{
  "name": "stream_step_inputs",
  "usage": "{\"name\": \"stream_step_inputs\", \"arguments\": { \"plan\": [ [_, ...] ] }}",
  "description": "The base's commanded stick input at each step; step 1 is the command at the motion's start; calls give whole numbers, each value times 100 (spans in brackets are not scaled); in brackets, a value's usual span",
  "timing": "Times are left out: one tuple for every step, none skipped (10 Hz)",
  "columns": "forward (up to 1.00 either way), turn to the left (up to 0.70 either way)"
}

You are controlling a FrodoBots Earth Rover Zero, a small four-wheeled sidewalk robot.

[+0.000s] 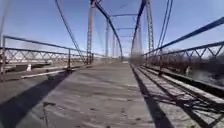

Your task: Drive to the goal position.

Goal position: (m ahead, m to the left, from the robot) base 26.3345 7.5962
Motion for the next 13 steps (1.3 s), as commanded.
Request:
{"name": "stream_step_inputs", "arguments": {
  "plan": [
    [100, 0],
    [100, 0],
    [100, 0],
    [100, 0],
    [100, 0],
    [100, 0],
    [100, 0],
    [100, 0],
    [100, 0],
    [100, 0],
    [100, 0],
    [100, 0],
    [100, 0]
  ]
}}
